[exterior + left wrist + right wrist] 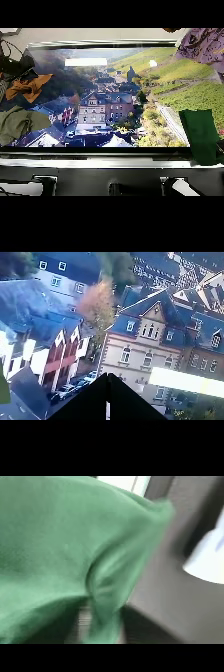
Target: Fold the clothes and pants, and hang the long-sleeved shirts on hangers.
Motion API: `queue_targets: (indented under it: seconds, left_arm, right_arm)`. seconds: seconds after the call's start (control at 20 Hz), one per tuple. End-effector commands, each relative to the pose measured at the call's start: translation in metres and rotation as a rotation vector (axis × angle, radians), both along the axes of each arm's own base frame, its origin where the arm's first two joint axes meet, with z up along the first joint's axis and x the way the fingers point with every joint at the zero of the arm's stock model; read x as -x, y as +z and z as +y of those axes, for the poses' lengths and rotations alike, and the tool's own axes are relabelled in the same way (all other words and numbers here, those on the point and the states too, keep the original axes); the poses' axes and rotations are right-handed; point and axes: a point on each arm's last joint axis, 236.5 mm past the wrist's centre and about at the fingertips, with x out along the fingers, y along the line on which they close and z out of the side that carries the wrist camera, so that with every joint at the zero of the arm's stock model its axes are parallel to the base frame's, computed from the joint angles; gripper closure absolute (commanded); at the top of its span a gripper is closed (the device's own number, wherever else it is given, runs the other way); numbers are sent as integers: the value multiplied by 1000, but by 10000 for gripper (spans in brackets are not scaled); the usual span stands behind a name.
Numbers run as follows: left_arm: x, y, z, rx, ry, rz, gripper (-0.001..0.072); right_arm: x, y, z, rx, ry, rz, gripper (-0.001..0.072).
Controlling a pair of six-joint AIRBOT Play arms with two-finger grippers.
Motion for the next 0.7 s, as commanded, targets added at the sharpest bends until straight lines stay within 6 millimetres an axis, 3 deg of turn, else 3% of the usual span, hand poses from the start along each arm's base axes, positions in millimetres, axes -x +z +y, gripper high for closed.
queue_targets:
  seconds: [0.0, 0.1, 0.2, 0.3, 0.35, 0.45, 0.55, 0.65]
  left_arm:
    - [0, 0, 0, 0, -1, 0, 683]
    - [0, 0, 0, 0, -1, 0, 683]
    - [0, 1, 0, -1, -2, -2, 683]
    - [2, 6, 0, -21, -40, -22, 683]
    - [3, 10, 0, -33, -59, -36, 683]
    - [9, 24, -1, -56, -95, -75, 683]
    - [17, 43, -2, -79, -124, -124, 683]
    - [28, 59, -6, -91, -139, -163, 684]
  right_arm:
    - [-5, 6, -9, 27, 29, -13, 304]
    - [-40, 27, -25, 77, 44, -144, 305]
    - [-117, 71, -38, 126, 116, -440, 310]
    - [-198, 126, -22, 158, 262, -710, 379]
    - [-231, 146, 2, 155, 360, -791, 423]
    - [-283, 166, 77, 109, 615, -875, 554]
    - [-310, 168, 167, 29, 824, -899, 576]
    - [-318, 170, 257, -45, 1035, -923, 601]
